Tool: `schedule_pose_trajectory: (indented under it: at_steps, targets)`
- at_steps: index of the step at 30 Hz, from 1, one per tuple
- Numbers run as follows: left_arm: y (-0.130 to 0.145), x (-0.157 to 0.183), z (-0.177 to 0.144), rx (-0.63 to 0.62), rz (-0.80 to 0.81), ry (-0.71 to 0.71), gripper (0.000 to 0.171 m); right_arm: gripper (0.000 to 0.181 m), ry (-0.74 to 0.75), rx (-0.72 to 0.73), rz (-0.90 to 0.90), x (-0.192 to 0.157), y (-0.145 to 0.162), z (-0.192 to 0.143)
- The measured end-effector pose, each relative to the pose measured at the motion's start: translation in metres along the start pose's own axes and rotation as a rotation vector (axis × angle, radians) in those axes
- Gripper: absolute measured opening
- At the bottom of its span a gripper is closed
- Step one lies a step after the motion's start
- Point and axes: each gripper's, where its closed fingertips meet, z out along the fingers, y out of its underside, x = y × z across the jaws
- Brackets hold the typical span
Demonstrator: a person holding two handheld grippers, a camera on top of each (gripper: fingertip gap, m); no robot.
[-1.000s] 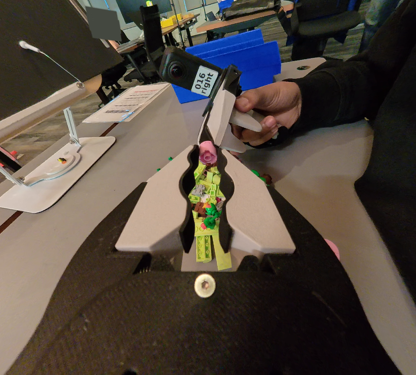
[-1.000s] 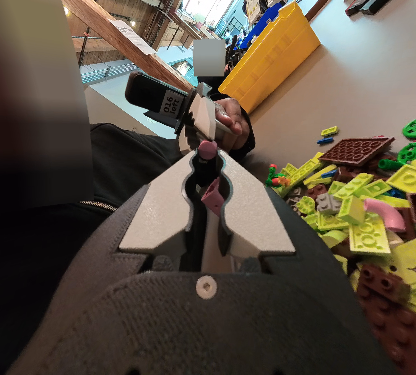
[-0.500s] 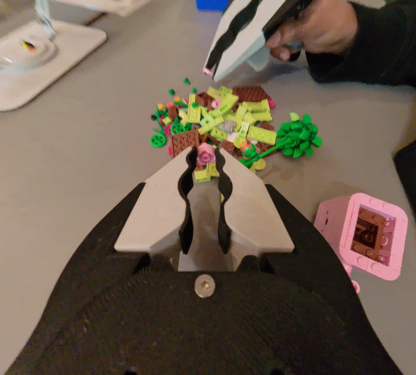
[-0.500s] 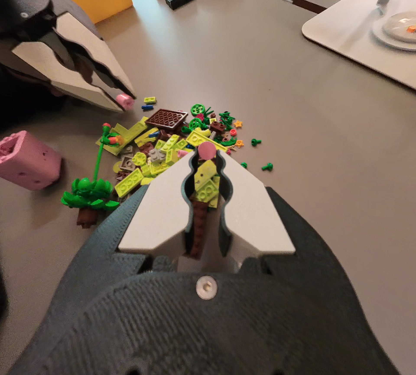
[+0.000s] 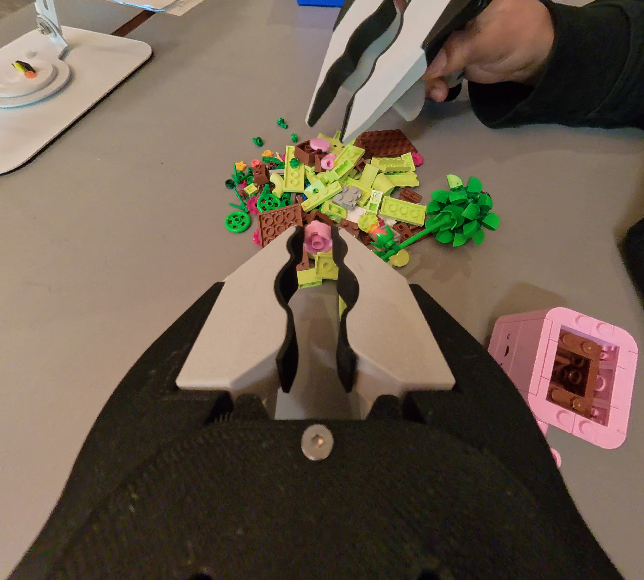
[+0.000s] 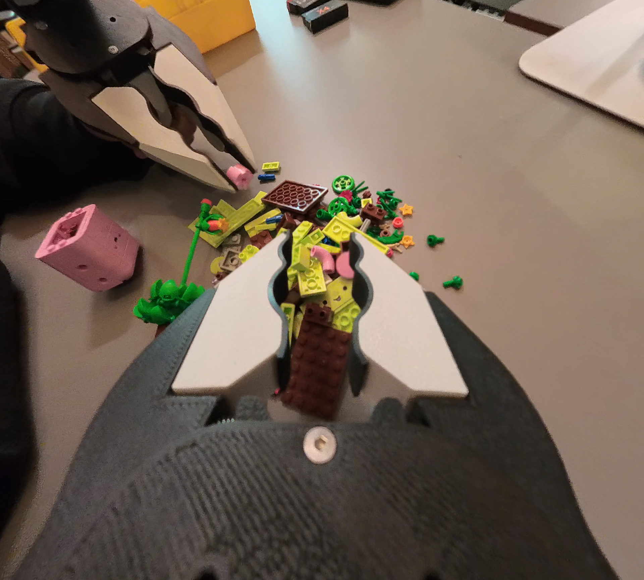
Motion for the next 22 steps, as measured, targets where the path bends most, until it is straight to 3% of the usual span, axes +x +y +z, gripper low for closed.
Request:
schedule_pose_trajectory:
  at_steps: [7, 9, 12, 17, 22]
  targets:
    - [0.004, 0.003, 0.005, -0.039, 0.01, 0.016, 0.014, 0.031, 0.027, 0.077, -0.054, -0.002, -0.015, -0.01]
    - [0.003, 0.003, 0.004, -0.036, 0.014, 0.017, 0.022, 0.031, 0.029, 0.083, -0.055, -0.002, -0.016, -0.011]
    - [-0.002, -0.002, 0.0, 0.01, -0.008, -0.004, 0.031, 0.031, 0.029, 0.092, -0.057, -0.002, -0.018, -0.013]
    - [-0.019, -0.019, -0.021, 0.177, -0.057, -0.061, 0.028, 0.031, 0.03, 0.142, -0.094, -0.006, -0.028, -0.021]
    - [-0.016, -0.025, -0.022, 0.167, -0.116, -0.053, 0.031, 0.032, 0.008, 0.174, -0.152, -0.018, -0.034, -0.021]
